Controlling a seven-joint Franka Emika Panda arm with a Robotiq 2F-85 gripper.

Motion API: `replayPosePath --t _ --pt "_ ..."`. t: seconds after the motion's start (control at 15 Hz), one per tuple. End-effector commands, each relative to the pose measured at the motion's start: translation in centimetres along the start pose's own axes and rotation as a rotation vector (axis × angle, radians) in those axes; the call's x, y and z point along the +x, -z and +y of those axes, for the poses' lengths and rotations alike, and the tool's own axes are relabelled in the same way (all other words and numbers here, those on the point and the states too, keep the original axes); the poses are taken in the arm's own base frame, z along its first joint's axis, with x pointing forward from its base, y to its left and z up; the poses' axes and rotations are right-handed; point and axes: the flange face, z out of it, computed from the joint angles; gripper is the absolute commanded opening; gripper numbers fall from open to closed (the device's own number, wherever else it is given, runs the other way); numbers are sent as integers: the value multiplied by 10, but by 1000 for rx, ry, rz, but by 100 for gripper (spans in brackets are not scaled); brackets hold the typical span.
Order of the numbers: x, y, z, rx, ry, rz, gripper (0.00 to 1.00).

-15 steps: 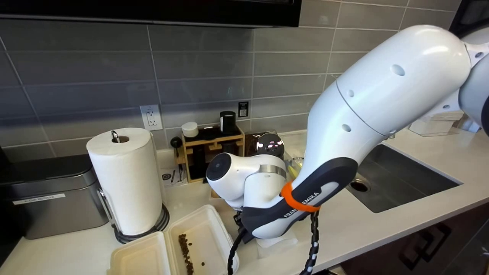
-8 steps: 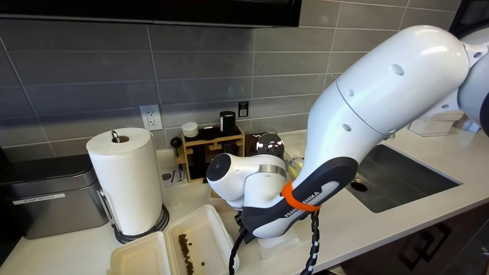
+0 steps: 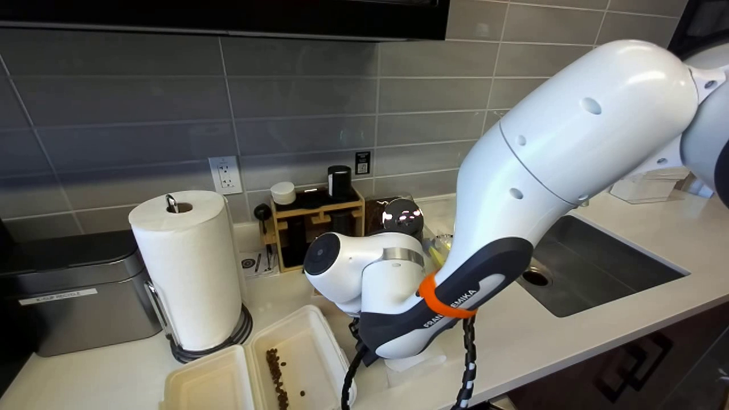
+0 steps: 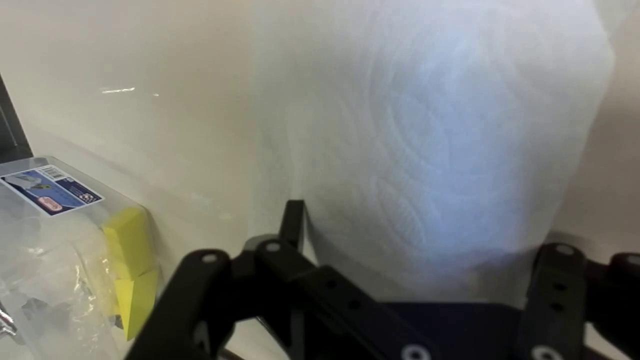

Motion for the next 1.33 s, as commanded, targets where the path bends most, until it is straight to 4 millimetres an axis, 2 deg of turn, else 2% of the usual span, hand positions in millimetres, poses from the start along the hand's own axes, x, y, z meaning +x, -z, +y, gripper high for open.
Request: replayPosePath --t 0.0,0.33,0.6,1.27 --pt "-5 -8 -18 -21 -2 5 91" --pt "-2 -18 -17 -5 -45 -15 93" --pt "-2 -17 -14 -27 -93 -5 98" --pt "2 -26 7 -108 -174 -13 100"
